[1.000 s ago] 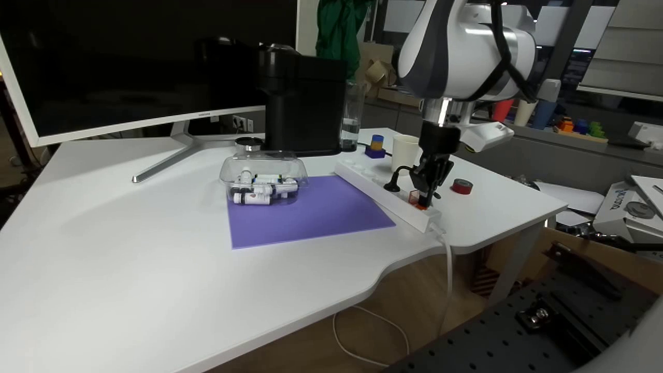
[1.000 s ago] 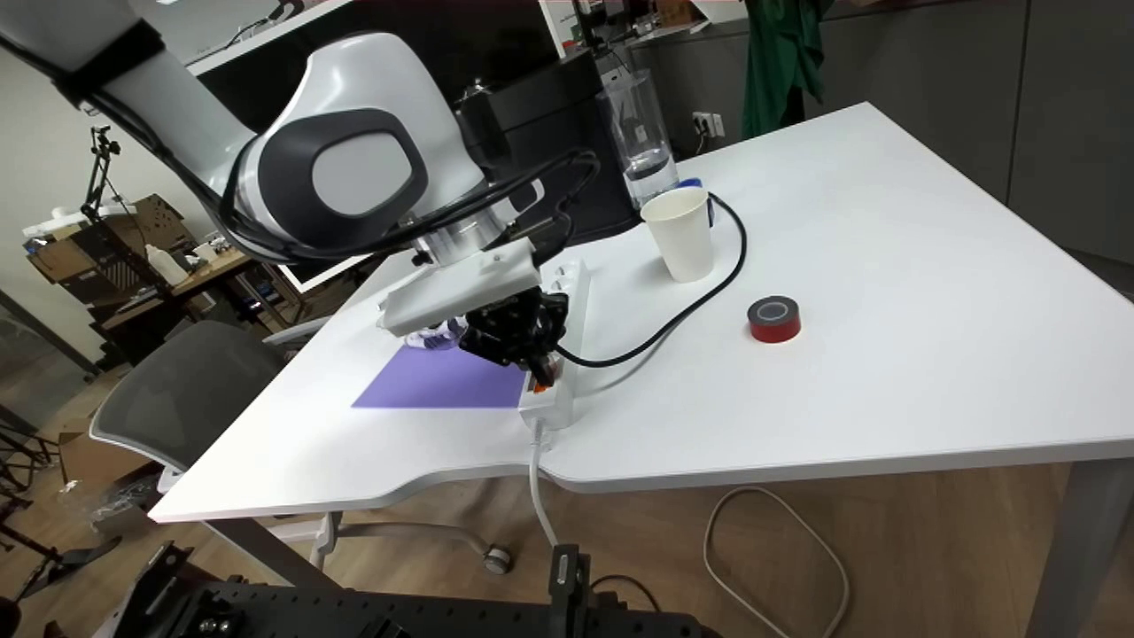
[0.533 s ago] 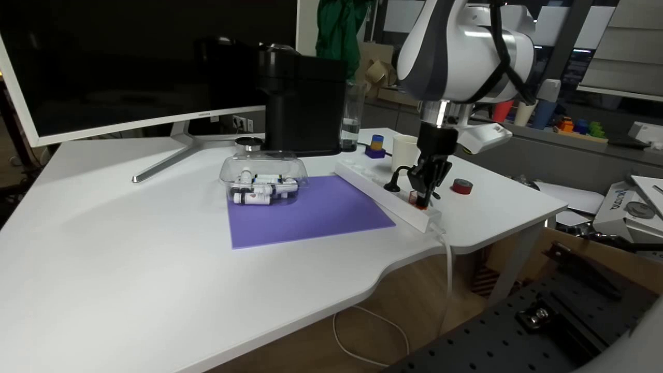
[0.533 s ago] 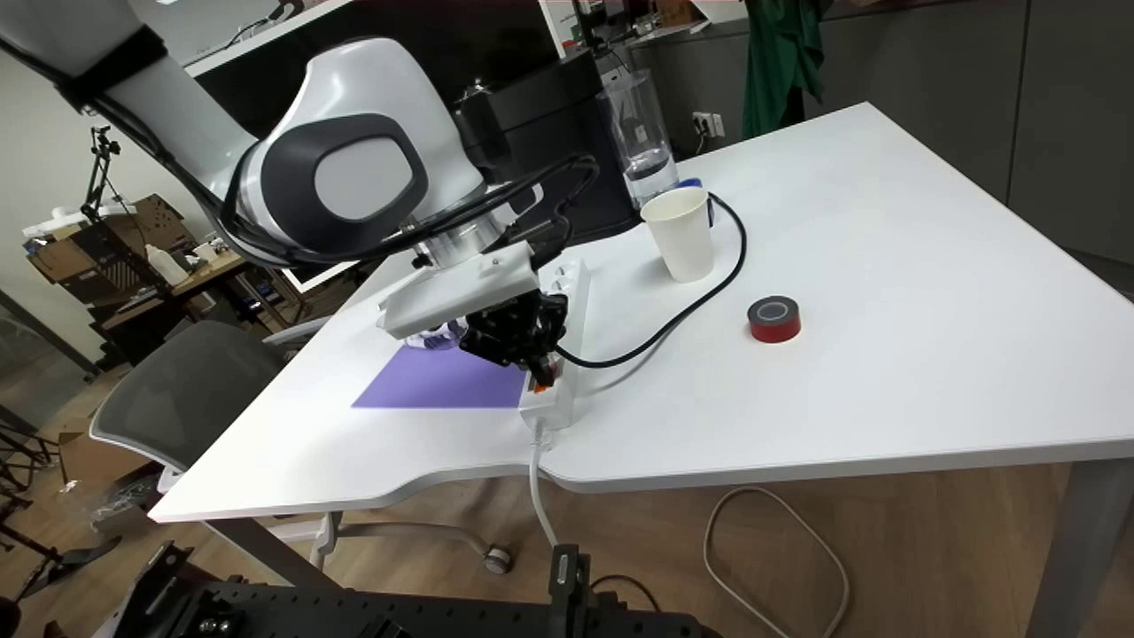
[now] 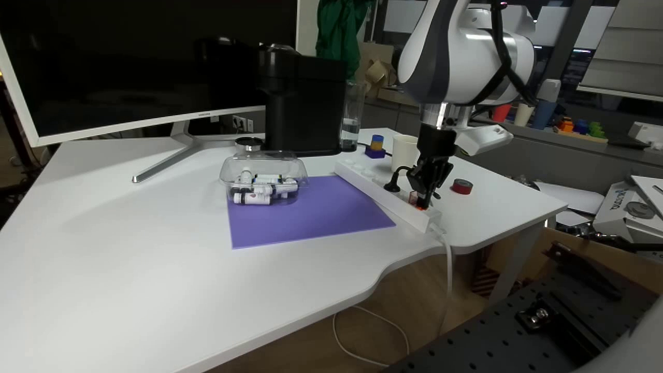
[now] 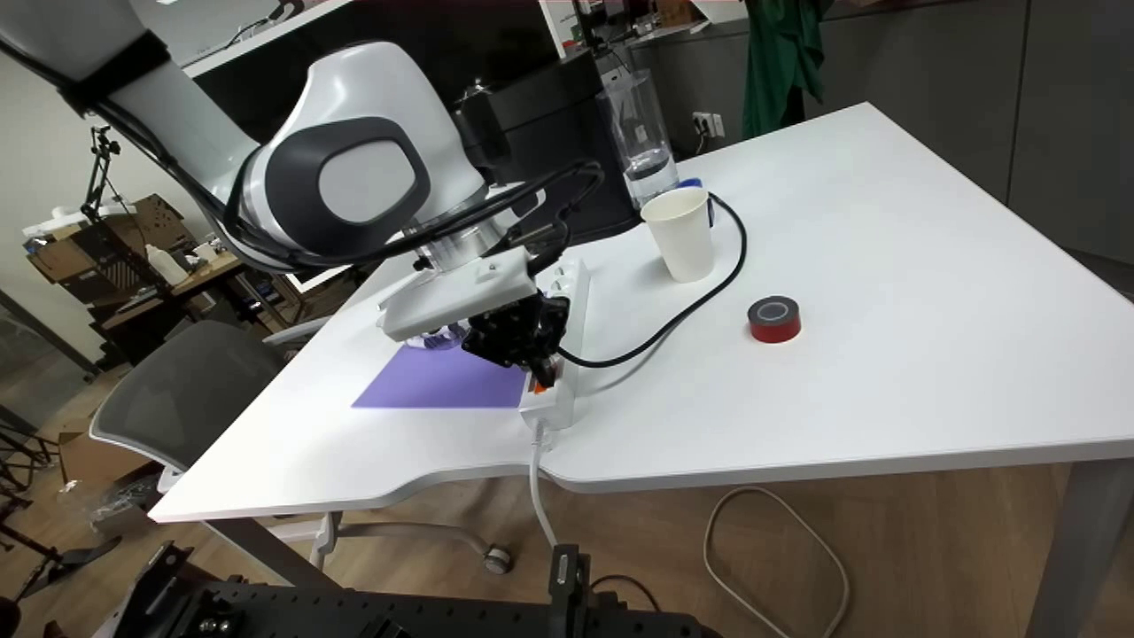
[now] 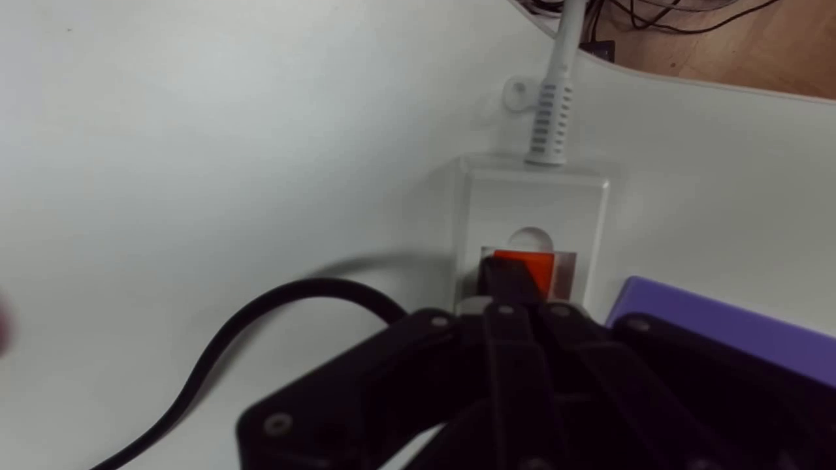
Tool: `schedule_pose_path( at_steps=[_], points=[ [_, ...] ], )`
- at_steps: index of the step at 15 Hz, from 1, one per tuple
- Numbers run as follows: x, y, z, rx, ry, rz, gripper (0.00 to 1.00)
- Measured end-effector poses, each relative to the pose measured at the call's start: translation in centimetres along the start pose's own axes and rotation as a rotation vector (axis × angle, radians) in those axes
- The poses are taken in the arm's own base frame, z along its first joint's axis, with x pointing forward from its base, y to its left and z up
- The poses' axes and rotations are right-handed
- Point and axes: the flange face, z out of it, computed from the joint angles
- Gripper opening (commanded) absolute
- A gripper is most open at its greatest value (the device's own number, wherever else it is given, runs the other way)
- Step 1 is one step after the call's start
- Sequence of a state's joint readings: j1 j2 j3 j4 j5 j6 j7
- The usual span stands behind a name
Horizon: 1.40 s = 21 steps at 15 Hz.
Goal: Turn on the switch on the adapter
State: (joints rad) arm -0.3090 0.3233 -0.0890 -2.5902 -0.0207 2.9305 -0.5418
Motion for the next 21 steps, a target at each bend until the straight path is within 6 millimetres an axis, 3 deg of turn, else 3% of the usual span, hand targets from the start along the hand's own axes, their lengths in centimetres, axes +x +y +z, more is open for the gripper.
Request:
schedule_pose_path(
  at_steps=[7, 11, 12, 13, 16, 21],
  points=[
    [0.0, 0.2, -0.3, 0.0, -0.001, 0.036, 0.0],
    [0.5, 0.5, -3.2, -0.021, 0.002, 0.027, 0.0],
    [0.7, 0.5, -4.5, -0.027, 0.004, 0.02, 0.04],
    [0.9, 0.5, -5.8, -0.03, 0.004, 0.014, 0.27],
    [1.4, 0.1, -9.9, -0.04, 0.003, 0.007, 0.35],
    [1.5, -0.9, -14.9, -0.062, 0.002, 0.021, 0.7]
  ],
)
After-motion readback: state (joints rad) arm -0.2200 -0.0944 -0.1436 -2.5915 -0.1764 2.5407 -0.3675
